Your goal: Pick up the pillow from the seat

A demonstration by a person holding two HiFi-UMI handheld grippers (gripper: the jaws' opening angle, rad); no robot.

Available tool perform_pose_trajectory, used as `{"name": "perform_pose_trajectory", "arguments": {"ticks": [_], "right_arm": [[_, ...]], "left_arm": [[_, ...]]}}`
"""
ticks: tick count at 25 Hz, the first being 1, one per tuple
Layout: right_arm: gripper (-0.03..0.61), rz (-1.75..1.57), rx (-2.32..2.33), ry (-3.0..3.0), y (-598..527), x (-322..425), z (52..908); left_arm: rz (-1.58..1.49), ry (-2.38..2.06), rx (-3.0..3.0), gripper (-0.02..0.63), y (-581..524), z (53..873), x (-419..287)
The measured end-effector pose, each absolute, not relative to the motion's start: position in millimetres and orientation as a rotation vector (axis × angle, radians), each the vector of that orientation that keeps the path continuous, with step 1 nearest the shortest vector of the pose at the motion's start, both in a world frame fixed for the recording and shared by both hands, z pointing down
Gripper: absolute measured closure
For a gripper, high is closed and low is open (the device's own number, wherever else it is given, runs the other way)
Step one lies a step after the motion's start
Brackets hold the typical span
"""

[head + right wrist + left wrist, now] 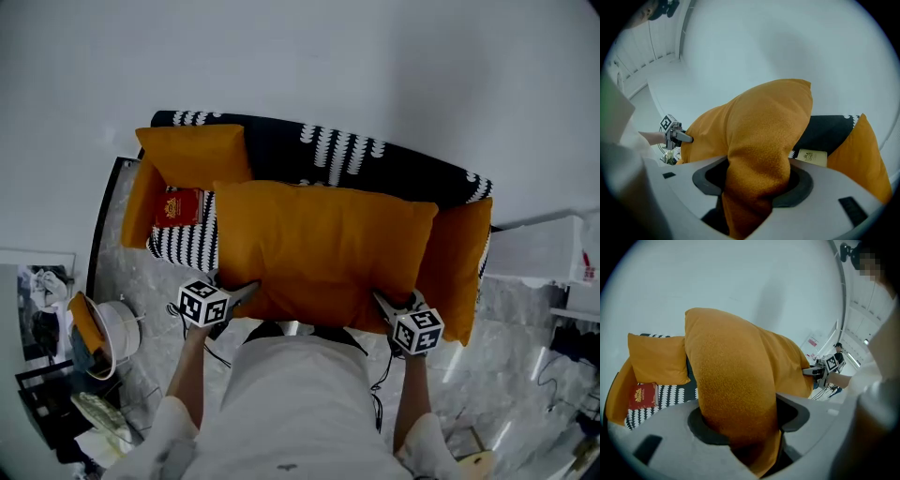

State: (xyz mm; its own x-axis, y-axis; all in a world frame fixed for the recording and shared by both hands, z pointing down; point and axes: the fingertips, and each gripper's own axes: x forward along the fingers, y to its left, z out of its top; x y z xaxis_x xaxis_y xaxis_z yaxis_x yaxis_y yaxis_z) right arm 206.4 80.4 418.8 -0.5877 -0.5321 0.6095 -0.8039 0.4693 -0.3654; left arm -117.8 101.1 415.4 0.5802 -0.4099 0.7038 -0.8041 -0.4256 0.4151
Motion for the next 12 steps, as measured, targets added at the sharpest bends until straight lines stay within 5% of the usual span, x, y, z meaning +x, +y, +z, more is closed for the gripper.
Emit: {"name": "perform_pose_trajectory", "arguments": {"ticks": [12], "right_arm": [[0.319, 0.833, 1.238, -2.296, 149, 108, 388]], "left_arm": [[0.642, -0.962, 2.177, 0.344, 145, 394, -216]]}}
